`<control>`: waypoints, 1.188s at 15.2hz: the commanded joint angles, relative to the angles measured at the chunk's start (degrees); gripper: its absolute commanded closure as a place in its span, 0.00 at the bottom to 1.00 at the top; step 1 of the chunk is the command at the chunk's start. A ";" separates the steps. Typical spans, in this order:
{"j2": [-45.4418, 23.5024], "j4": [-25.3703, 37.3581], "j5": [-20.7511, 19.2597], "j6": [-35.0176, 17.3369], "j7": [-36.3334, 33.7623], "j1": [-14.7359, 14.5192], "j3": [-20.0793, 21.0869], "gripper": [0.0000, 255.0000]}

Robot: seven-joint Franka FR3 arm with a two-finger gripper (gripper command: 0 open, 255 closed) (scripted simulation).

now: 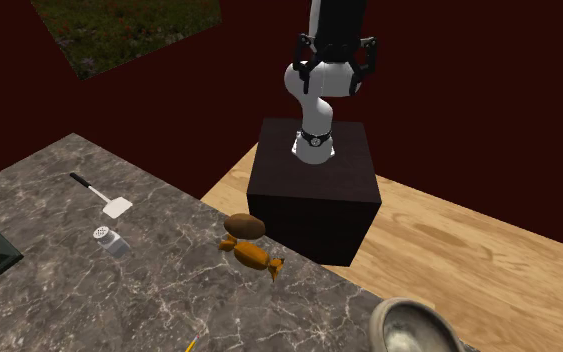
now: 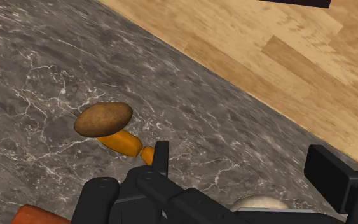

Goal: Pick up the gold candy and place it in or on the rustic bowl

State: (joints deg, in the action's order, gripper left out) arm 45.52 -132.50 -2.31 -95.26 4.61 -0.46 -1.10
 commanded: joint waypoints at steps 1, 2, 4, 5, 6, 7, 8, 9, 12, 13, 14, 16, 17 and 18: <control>0.00 0.00 0.00 0.00 0.00 0.00 0.00 0.00; -0.69 -0.83 -0.62 -1.30 2.64 -0.33 -1.36 0.00; -2.43 -2.18 -1.84 -3.93 7.89 -1.03 -4.10 0.00; -3.47 -2.69 -2.42 -5.26 10.50 -1.39 -5.48 0.00; -4.63 -3.09 -2.95 -6.60 13.11 -1.75 -6.84 0.00; -5.90 -3.39 -3.46 -7.94 15.72 -2.14 -8.20 0.00; -7.28 -3.58 -3.90 -9.28 18.34 -2.51 -9.53 0.00; -8.77 -3.66 -4.30 -10.62 20.95 -2.93 -10.87 0.00; -13.82 -3.31 -5.07 -14.59 28.84 -4.28 -14.78 0.00; -15.68 -3.00 -5.17 -15.88 31.50 -4.79 -16.05 0.00; -17.64 -2.59 -5.17 -17.15 34.18 -5.30 -17.29 0.00; -21.79 -1.49 -4.83 -19.60 39.63 -6.37 -19.67 0.00; -23.97 -0.81 -4.49 -20.78 42.39 -6.94 -20.82 0.00; -26.23 -0.04 -4.01 -21.91 45.20 -7.48 -21.90 0.00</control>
State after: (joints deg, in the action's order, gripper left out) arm 21.66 -133.64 -6.72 -116.18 46.58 -7.34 -21.81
